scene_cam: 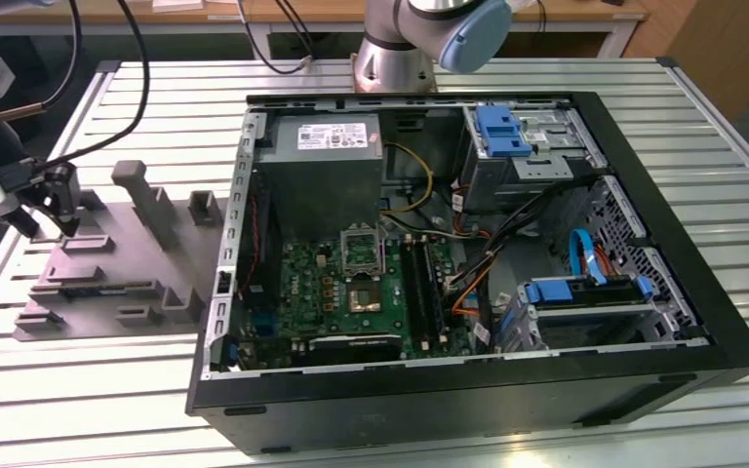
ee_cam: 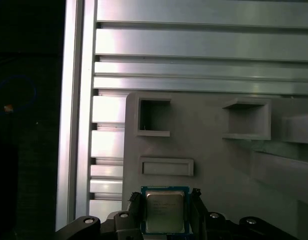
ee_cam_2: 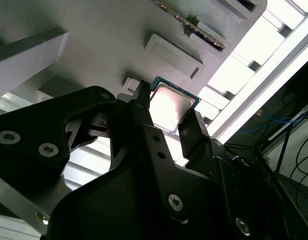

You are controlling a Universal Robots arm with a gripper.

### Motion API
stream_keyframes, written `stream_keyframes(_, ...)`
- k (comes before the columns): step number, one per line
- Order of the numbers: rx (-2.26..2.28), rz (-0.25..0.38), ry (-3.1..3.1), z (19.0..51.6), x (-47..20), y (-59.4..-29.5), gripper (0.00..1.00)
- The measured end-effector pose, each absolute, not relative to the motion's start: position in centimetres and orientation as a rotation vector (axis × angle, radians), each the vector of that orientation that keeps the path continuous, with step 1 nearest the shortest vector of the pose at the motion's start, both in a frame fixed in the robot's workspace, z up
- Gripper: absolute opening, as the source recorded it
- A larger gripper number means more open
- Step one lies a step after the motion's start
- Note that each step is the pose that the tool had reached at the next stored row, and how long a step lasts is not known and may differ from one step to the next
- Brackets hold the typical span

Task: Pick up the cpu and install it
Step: 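Pick up the cpu and move it towards the insertion slot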

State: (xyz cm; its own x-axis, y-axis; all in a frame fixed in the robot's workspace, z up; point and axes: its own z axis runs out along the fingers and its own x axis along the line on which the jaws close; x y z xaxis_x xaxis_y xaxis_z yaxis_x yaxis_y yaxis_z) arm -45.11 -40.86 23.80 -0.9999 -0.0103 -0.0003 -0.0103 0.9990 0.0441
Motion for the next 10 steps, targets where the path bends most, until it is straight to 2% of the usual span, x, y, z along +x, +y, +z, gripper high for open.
stream_keyframes(10, -0.016, 0.069, 3.141, 23.98, -45.11, -40.82, 0.47)
